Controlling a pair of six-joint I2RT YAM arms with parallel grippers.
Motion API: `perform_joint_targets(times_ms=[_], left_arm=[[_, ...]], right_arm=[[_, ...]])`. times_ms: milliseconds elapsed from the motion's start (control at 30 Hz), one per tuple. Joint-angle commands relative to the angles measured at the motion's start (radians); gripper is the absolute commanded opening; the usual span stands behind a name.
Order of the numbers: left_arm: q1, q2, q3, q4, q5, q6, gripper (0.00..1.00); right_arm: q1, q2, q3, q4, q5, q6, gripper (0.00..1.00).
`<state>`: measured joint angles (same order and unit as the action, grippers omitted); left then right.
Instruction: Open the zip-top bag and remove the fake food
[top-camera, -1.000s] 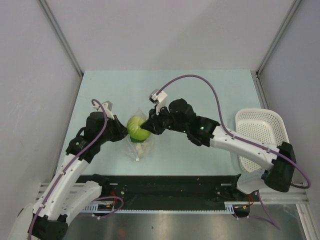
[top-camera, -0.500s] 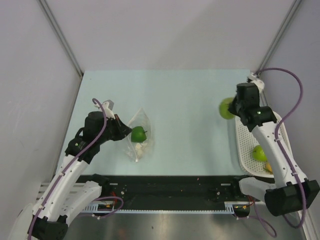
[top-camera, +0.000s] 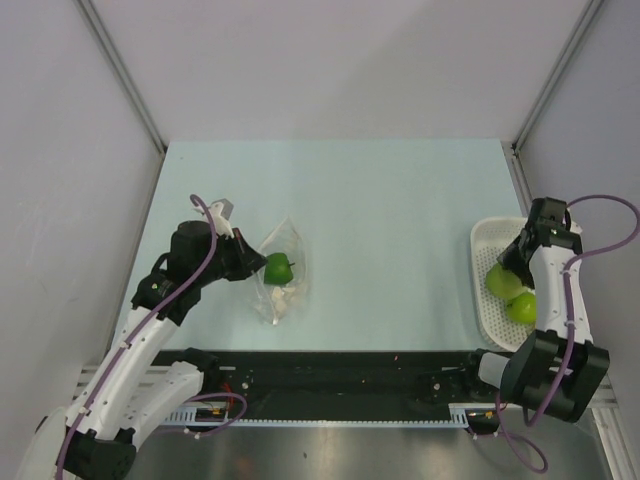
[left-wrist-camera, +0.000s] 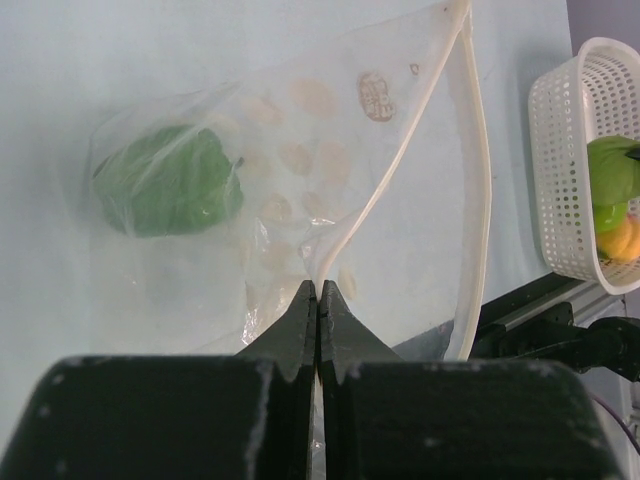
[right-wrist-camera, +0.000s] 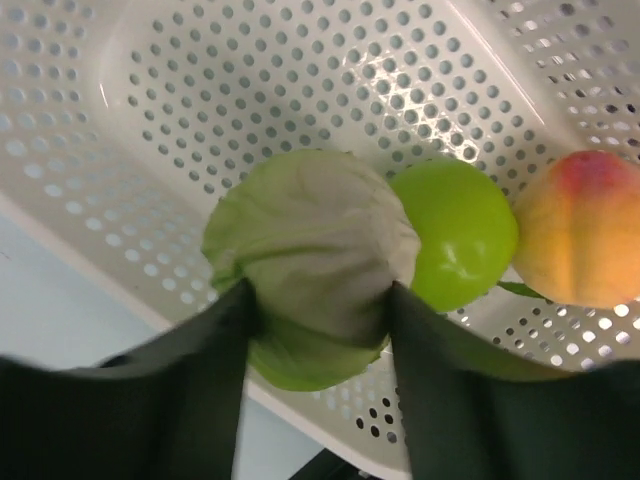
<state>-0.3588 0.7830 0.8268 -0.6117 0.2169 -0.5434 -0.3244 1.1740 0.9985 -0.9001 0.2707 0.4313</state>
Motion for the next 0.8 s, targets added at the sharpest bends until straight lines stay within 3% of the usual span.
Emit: perform_joint_targets(times_ms=[0, 33, 133, 267, 367, 467, 633, 767], left_arm=[[-0.002, -0.010, 0.041, 0.032, 0.036, 0.022, 0.00], [-0.002, -0.011, 0.040, 0.033, 0.039, 0.022, 0.00], [-0.002, -0.018, 0.034, 0.036, 0.056, 0.019, 0.00], [-0.002, -0.016, 0.029, 0.046, 0.073, 0.010, 0.00], [-0.002, -0.019, 0.028, 0.053, 0.079, 0.003, 0.00], [-0.002, -0.014, 0.029, 0.053, 0.087, 0.002, 0.00], [-0.002, -0.016, 0.018, 0.059, 0.098, -0.009, 0.00], [-0.002, -0.024, 0.008, 0.081, 0.111, -0.026, 0.00]], right_arm=[[-0.027, 0.053, -0.006, 0.073, -0.080, -0.039, 0.71], [-0.025, 0.053, -0.008, 0.082, -0.083, -0.051, 0.83], [0.001, 0.024, 0.005, 0.083, -0.073, -0.060, 0.94], [0.096, -0.011, 0.063, 0.040, -0.038, -0.055, 0.96], [0.249, -0.049, 0.124, 0.033, -0.013, -0.033, 0.96], [0.537, -0.079, 0.181, 0.088, 0.028, -0.017, 0.92], [1.003, -0.058, 0.213, 0.387, 0.015, -0.031, 0.79], [1.220, 0.058, 0.247, 0.590, -0.069, -0.080, 0.68]])
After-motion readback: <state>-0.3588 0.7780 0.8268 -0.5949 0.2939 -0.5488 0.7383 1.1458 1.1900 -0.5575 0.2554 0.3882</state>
